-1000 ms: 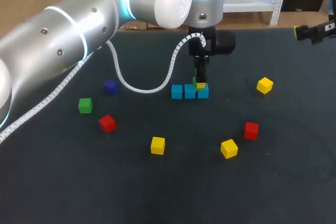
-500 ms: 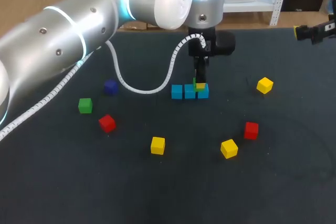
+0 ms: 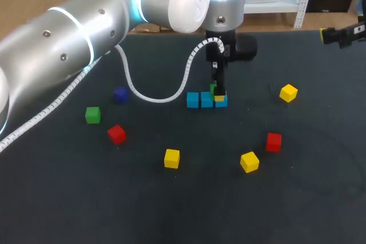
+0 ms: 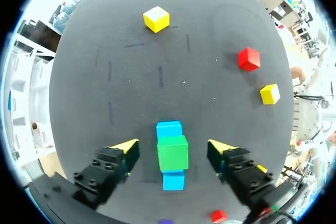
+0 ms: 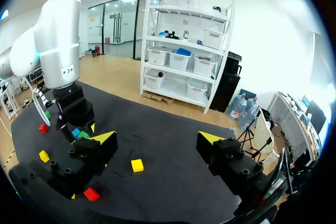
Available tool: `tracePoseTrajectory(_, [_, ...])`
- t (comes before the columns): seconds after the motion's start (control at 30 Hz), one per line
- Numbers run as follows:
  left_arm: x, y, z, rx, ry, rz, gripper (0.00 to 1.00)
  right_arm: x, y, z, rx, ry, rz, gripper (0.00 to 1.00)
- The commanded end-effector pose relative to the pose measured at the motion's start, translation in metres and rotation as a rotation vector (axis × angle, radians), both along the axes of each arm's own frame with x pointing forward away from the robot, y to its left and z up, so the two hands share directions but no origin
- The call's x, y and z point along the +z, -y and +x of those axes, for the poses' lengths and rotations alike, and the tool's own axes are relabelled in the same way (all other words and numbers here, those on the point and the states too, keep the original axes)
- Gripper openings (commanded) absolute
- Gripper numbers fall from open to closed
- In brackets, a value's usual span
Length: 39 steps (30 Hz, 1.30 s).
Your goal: Place the blue cubes, place green cubes on the blue cubes, place the yellow cubes on the green cubes, then place the red cubes on the yellow cubes, and place purple cube on the red cubes.
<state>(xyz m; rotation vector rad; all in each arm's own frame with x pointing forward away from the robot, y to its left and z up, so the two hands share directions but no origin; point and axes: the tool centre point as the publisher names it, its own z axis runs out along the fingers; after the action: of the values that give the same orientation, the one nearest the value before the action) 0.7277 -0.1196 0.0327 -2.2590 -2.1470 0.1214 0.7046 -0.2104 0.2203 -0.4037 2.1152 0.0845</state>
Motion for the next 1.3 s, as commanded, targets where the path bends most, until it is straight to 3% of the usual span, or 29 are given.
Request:
tracePoseTrajectory(0.03, [0.007,-0.003,-0.002,0.001,0.016,-0.012,1.00,-0.004,0.001,0.001,0.009,0.049,0.020,1.00])
tracePoseTrajectory(0.47, [0.038,-0.027,0.004,0.051,0.057,-0.072,1.00,-0.004,0.001,0.001,0.009,0.049,0.020,1.00])
tracePoseTrajectory(0.7, [0.062,-0.053,0.007,0.113,0.112,-0.102,1.00,-0.004,0.001,0.001,0.009,0.049,0.020,1.00])
tracePoseTrajectory(0.93, [0.072,-0.083,0.011,0.204,0.130,-0.098,1.00,-0.004,0.001,0.001,0.009,0.049,0.020,1.00])
tracePoseTrajectory(1.3, [0.088,-0.128,0.016,0.363,0.210,-0.074,1.00,-0.004,0.001,0.001,0.009,0.049,0.020,1.00])
